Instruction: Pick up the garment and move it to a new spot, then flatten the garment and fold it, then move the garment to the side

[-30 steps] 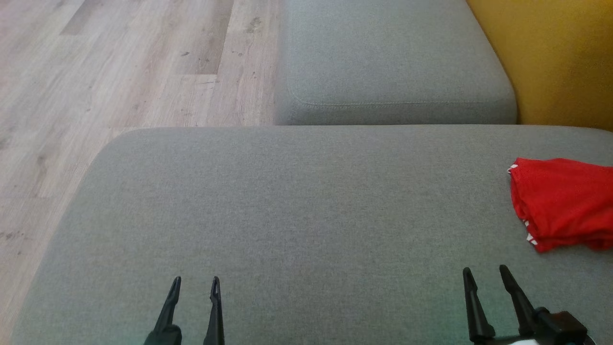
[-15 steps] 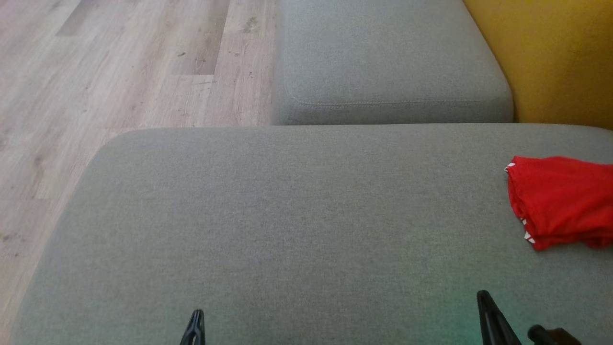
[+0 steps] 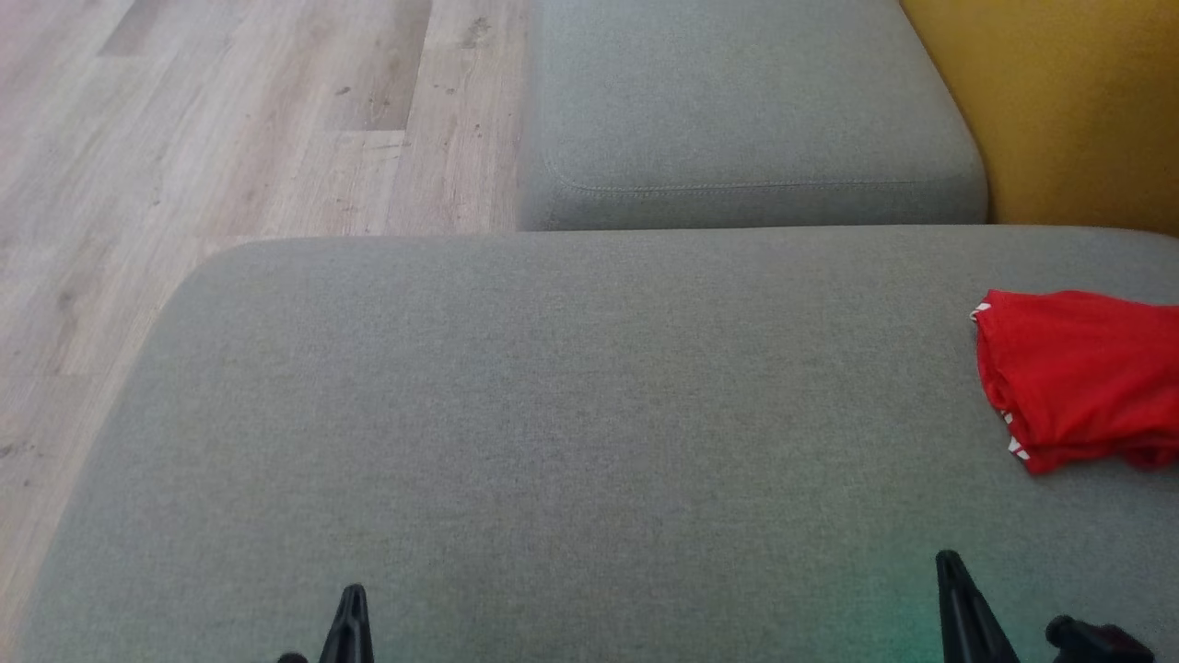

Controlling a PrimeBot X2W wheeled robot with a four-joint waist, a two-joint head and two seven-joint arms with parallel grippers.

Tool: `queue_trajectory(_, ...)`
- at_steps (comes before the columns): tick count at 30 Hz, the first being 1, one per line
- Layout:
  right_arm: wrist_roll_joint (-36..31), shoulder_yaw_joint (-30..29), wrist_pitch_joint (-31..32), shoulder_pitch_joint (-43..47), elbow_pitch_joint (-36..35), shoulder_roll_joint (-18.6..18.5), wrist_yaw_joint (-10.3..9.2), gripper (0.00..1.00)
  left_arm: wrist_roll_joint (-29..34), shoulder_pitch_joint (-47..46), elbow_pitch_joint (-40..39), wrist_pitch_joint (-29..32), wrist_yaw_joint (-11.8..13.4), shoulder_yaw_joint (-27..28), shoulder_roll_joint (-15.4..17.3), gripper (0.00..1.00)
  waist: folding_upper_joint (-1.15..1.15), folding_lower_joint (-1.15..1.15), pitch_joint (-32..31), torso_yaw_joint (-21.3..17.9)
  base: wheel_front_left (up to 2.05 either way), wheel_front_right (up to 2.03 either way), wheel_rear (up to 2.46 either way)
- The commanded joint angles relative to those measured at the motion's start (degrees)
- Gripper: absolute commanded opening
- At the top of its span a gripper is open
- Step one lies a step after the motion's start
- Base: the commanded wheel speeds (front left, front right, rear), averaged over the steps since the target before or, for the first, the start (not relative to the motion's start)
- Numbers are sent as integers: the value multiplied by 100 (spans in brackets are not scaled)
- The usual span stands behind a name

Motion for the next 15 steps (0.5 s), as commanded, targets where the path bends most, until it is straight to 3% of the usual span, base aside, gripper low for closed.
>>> queue_trajectory(1, 192, -33, 21, -356, -174, -45, 6, 0, -179, -340, -211, 29, -44, 117, -5, 0, 0, 0, 12, -5, 0, 0, 0)
queue_trajectory(15, 1087, -105, 215, -564, -163, -67, 10, 0, -1077, -500, -254, 247, -179, 317, -8, 0, 0, 0, 107, -45, 0, 0, 0)
